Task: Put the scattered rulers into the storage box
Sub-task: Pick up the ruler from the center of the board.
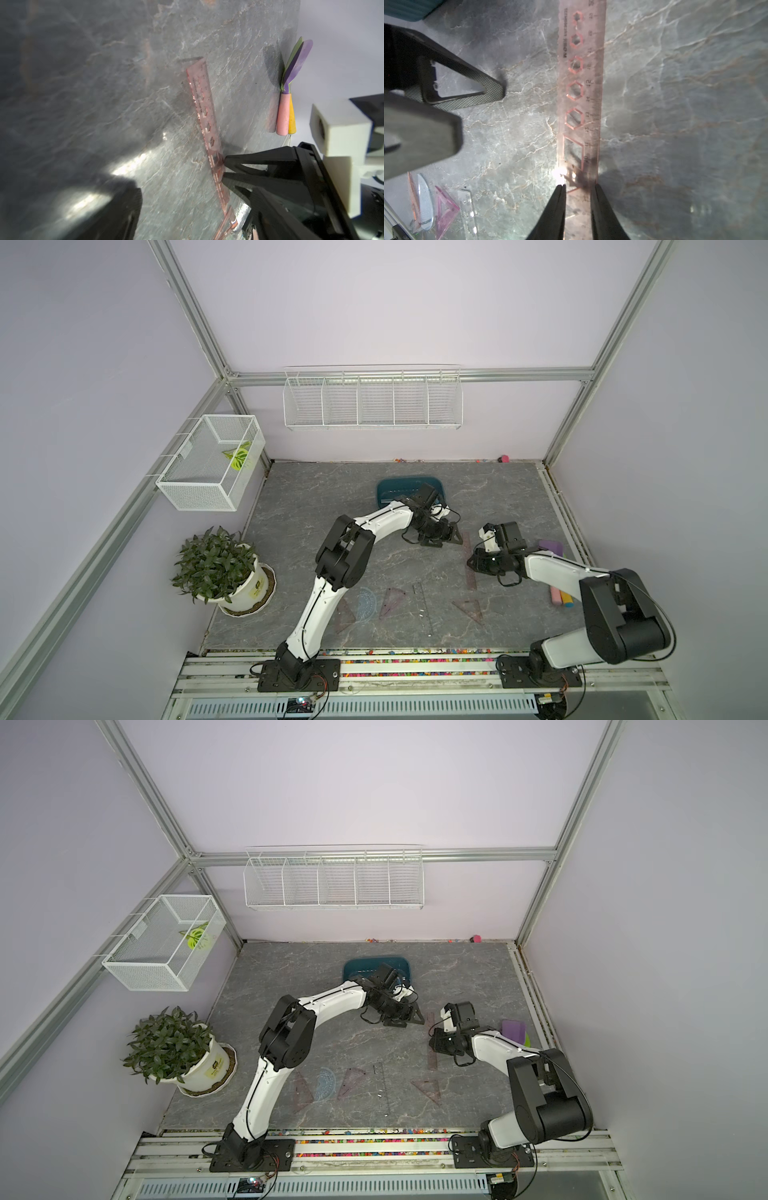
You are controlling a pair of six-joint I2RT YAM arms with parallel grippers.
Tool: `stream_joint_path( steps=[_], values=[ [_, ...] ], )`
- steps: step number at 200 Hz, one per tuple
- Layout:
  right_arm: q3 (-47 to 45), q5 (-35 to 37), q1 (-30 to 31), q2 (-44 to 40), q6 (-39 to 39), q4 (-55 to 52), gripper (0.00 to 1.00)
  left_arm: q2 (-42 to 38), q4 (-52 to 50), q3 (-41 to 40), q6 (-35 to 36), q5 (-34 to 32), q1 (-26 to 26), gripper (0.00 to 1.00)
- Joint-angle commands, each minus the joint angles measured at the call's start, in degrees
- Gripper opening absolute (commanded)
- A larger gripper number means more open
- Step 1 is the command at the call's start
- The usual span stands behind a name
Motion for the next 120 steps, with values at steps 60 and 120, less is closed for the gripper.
stream_joint_path(
  steps=[60, 120],
  values=[
    [0.72, -0.83, -0.31, 2.66, 0.08, -0.15, 0.27, 8.79, -5.09, 7.93, 0.64, 4.9, -1.89, 0.77],
    [1.94, -3.79, -0.23, 7.09, 1.4, 2.43, 0.21, 8.12, -3.53, 4.58, -0.17, 4.93, -1.44, 0.72]
  ],
)
